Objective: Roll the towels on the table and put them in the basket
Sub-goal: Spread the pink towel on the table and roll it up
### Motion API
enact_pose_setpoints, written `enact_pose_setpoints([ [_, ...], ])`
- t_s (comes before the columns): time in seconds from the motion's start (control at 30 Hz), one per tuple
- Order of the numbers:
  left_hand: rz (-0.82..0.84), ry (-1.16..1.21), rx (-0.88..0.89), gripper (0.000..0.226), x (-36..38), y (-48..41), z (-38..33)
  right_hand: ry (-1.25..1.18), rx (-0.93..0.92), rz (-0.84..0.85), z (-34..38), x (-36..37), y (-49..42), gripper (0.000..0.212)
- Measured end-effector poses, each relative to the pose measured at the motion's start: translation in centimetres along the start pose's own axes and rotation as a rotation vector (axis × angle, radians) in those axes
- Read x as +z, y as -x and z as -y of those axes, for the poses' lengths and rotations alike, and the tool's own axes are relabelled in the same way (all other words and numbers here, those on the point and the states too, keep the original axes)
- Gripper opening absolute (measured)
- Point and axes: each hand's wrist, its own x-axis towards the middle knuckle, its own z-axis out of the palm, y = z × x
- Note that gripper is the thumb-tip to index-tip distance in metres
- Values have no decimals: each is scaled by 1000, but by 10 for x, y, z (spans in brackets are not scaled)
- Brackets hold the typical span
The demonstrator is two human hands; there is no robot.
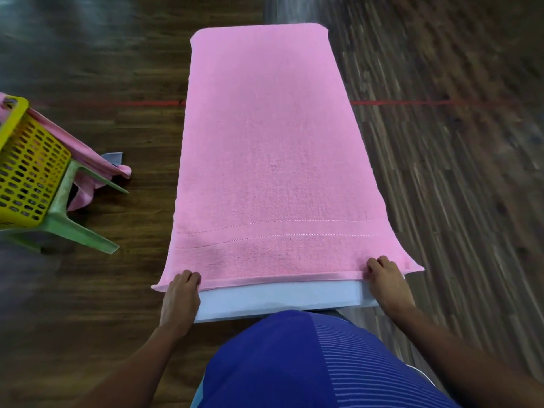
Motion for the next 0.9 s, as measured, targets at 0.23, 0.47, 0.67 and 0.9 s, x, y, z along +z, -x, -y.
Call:
enact_pose_setpoints([
  [0.23, 2, 33, 90, 33, 4, 16, 18, -46, -148, -79, -1, 16, 23, 26],
  [0.47, 19, -5, 94, 29, 1, 7, 11, 123, -169, -64, 2, 6, 14, 26],
  [0.67, 23, 6, 97, 12, -5, 5, 11, 114, -154, 24, 3, 1, 4, 22],
  [0.9, 124, -153, -32, 31, -17, -2, 5, 73, -64, 108, -1, -4, -7, 25],
])
